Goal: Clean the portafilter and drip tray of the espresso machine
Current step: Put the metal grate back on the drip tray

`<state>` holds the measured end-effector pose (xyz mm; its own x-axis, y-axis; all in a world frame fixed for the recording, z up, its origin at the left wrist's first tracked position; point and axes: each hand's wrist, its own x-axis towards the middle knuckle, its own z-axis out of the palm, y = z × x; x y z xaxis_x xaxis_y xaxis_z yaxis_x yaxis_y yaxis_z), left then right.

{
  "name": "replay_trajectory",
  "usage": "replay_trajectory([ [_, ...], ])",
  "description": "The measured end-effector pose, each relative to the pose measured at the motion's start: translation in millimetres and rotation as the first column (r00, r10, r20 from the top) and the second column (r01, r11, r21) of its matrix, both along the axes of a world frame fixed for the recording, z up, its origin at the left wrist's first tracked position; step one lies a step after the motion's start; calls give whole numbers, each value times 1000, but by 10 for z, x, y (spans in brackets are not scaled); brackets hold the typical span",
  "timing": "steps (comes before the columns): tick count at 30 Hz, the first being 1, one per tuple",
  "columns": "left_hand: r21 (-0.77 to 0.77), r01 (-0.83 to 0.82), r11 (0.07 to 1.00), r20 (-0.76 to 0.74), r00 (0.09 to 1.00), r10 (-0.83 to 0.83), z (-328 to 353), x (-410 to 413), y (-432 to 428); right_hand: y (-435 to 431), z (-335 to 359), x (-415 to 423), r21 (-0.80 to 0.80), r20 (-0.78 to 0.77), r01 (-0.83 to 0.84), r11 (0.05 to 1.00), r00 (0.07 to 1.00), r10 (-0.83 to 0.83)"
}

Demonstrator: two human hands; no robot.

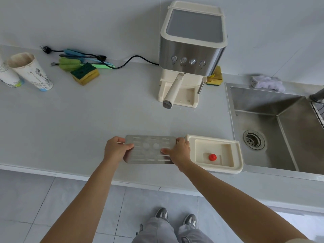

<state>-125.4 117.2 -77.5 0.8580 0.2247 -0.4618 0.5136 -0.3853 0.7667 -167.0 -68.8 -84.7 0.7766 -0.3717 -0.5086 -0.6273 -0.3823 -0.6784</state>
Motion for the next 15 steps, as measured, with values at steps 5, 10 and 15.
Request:
replay_trajectory([
  [5, 5, 102, 995, 62, 993, -102, 125, -50, -285, -328, 78, -156, 34, 69, 73, 997, 995, -75],
  [10, -36, 219, 975, 88, 973, -215, 171, -127, -768, -812, 160, -350, 15, 112, 166, 986, 980, -167],
  [15, -24, 352, 936, 83, 933, -349, 118, -196, -1267, -1320, 191, -572, 4, 103, 208, 978, 973, -207],
])
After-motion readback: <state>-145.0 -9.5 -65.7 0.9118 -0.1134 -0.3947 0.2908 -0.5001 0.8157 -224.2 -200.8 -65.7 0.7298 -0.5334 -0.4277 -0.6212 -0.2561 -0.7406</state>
